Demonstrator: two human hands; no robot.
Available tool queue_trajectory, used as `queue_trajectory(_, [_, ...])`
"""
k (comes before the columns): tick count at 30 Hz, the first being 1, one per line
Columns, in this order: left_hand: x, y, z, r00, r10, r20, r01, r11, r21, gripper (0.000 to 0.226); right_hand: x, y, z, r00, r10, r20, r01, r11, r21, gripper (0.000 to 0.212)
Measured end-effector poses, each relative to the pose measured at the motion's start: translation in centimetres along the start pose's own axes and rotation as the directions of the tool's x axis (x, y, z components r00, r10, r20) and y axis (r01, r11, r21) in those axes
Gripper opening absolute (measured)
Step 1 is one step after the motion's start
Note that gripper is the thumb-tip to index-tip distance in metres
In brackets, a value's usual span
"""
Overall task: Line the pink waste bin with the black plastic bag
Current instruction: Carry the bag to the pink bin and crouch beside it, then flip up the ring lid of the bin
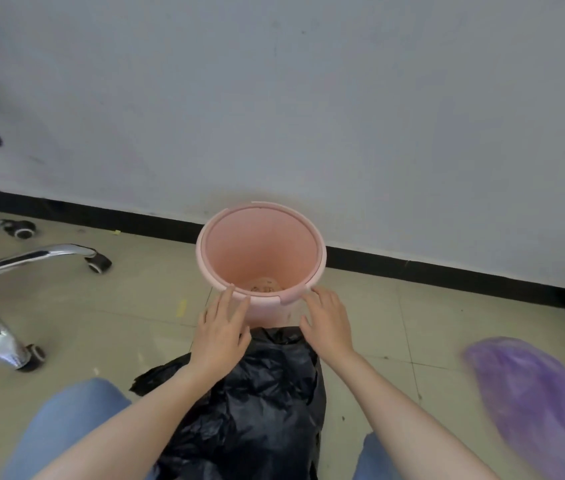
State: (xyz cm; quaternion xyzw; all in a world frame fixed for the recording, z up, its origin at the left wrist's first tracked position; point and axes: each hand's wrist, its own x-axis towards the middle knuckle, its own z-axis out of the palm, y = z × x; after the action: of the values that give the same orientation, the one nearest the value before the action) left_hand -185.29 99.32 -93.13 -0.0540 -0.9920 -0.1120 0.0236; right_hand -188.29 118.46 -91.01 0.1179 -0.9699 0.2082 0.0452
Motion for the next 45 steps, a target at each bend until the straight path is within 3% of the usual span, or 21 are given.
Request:
queue_trajectory(3, [0.7, 0.1, 0.7, 0.993, -0.009, 0.116, 0.011, 1.000, -0.016, 0.070, 1.6, -1.0, 0.0, 0.993, -0.106, 0.061, 0.109, 0.993, -0.048, 0.051])
queue_trajectory(5, [0.7, -0.2, 1.2, 0.974, -0.040, 0.224, 0.043, 0.999, -0.007, 0.073, 2.3, -1.0, 0.7, 0.986, -0.097, 0.137, 0.114, 0.986, -0.122, 0.055])
queue_trajectory(8, [0.7, -0.5, 1.1, 0.959, -0.046, 0.280, 0.045, 0.999, 0.010, 0.075, 2.9, -0.3, 1.6, 0.971, -0.055, 0.235, 0.106, 0.972, -0.212, 0.059])
queue_trajectory(15, [1.7, -3.2, -0.5, 0.944, -0.047, 0.326, 0.024, 0.997, 0.073, 0.076, 2.0, -1.4, 3.5, 0.984, -0.153, 0.086, 0.165, 0.975, -0.149, 0.060])
queue_trajectory(18, [1.8, -3.9, -1.1, 0.945, -0.013, 0.325, -0.010, 0.998, 0.068, 0.076, 1.4, -2.0, 4.2, 0.968, -0.209, 0.139, 0.223, 0.970, -0.093, 0.049])
queue_trajectory(21, [2.2, -3.8, -1.1, 0.945, -0.004, 0.328, -0.018, 0.998, 0.062, 0.077, 1.6, -1.9, 4.2, 0.957, -0.137, 0.254, 0.159, 0.985, -0.068, 0.041])
queue_trajectory(25, [2.5, -3.4, -0.4, 0.950, -0.010, 0.311, -0.013, 0.997, 0.070, 0.084, 2.0, -1.8, 3.6, 0.956, -0.132, 0.261, 0.135, 0.991, 0.006, 0.037])
queue_trajectory(30, [2.2, -3.6, 1.4, 0.980, 0.039, 0.196, -0.054, 0.996, 0.075, 0.114, 2.4, -1.4, 2.9, 0.955, -0.065, 0.288, 0.027, 0.991, 0.133, 0.039])
queue_trajectory(36, [2.4, -2.9, 1.4, 0.987, 0.053, 0.151, -0.056, 0.998, 0.018, 0.100, 3.4, -2.4, 0.8, 0.935, -0.074, 0.347, -0.002, 0.977, 0.214, 0.034])
queue_trajectory(40, [2.3, -2.8, 1.9, 0.965, 0.050, 0.256, -0.029, 0.996, -0.086, 0.089, 5.5, -3.4, -3.2, 0.908, -0.065, 0.415, -0.047, 0.966, 0.255, 0.024])
queue_trajectory(45, [2.5, -3.1, 1.3, 0.966, 0.079, 0.246, -0.053, 0.993, -0.109, 0.086, 8.6, -5.2, -8.6, 0.914, -0.119, 0.388, 0.036, 0.976, 0.215, 0.043])
